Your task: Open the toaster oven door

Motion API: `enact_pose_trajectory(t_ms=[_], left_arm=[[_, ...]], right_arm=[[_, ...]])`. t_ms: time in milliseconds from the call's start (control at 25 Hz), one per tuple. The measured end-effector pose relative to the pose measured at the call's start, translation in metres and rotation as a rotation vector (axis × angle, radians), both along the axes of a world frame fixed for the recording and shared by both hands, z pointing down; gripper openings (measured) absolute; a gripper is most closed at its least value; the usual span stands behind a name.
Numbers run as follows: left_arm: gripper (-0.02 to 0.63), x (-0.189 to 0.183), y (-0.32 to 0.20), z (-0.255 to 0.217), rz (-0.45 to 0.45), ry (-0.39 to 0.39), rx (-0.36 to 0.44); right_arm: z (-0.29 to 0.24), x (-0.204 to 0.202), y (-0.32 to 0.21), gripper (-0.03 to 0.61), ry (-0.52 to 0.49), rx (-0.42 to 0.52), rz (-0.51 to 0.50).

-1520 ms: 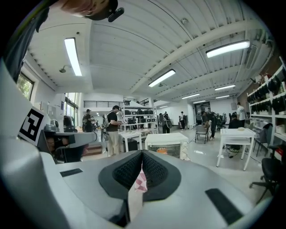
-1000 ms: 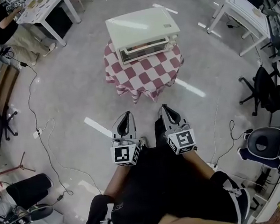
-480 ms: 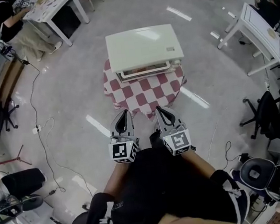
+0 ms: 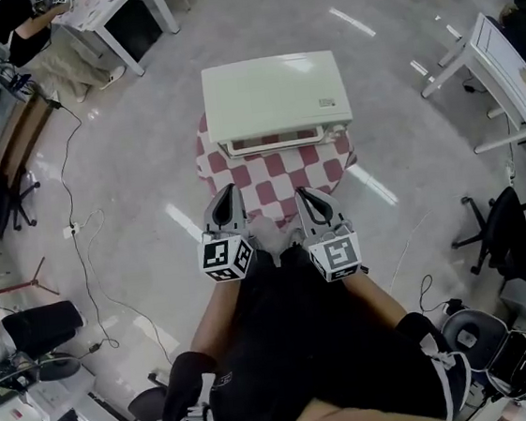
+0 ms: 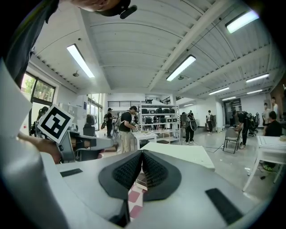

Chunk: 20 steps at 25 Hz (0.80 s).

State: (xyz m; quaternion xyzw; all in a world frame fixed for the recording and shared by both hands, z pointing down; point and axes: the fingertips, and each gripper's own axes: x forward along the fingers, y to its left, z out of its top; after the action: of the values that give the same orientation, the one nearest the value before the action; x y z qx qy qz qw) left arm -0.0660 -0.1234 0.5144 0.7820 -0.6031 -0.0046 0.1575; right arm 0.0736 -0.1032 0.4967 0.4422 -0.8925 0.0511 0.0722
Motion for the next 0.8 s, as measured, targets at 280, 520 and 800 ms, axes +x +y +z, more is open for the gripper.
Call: enact_pose_trajectory(t_ms=[280,520,800], left_arm=[[0.008,-0.021,-0.037,0.040,-0.045,0.056,-0.119],[0.120,-0.032,-0.073,0.083,-0.047,0.160,-0.272],[0.174,-0.040,-0.109,0.129,-0.072,0.270,-0.434]], right_arm=[[0.003,-0.009,-0.016,0.026,0.004,-0.009,0.020],[0.005,-0.018,-0.033,0.026,0.012,-0.012,0.034],[0.011,-0.023,-0.041,0.026,0.026,-0.027,0.060]])
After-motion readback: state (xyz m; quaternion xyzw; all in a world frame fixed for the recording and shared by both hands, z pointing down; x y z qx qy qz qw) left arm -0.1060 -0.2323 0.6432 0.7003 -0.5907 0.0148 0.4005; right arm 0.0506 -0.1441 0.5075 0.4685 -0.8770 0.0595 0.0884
